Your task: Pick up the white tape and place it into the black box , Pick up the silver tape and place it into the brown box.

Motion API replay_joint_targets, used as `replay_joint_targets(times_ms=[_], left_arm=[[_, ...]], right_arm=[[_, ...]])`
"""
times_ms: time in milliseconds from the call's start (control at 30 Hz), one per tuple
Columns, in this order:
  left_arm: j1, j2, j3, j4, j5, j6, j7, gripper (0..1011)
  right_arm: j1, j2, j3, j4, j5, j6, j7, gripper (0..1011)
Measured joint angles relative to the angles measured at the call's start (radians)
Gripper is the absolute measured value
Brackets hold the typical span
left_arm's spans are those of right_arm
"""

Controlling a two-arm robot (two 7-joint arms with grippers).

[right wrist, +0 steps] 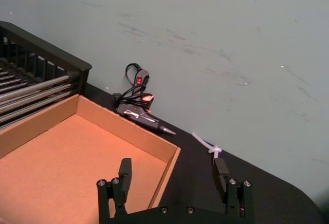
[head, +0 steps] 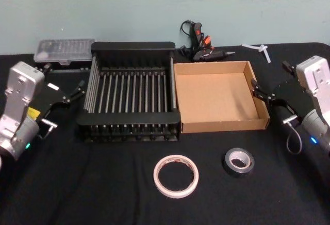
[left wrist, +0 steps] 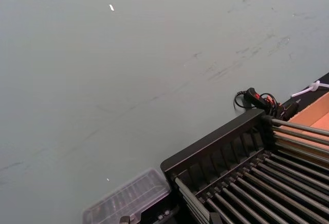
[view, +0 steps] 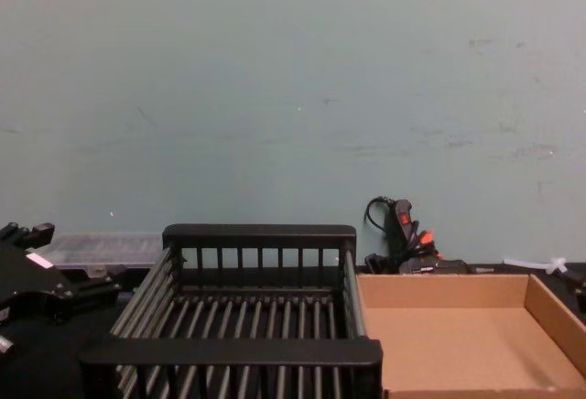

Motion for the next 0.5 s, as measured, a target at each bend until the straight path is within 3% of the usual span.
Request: replay_joint_targets(times_ms=[300,500], left_arm=[[0.000,0.000,0.000,0.000,0.000,0.000,0.000,1001],[0.000,0.000,0.000,0.000,0.000,0.000,0.000,1001]], right_arm=[[-0.047,0.026,0.037,-0.087,0.036,0.073,0.049,1002],[-0.101,0.056,0.074,-0.186,0.089,0.177,0.084,1002]])
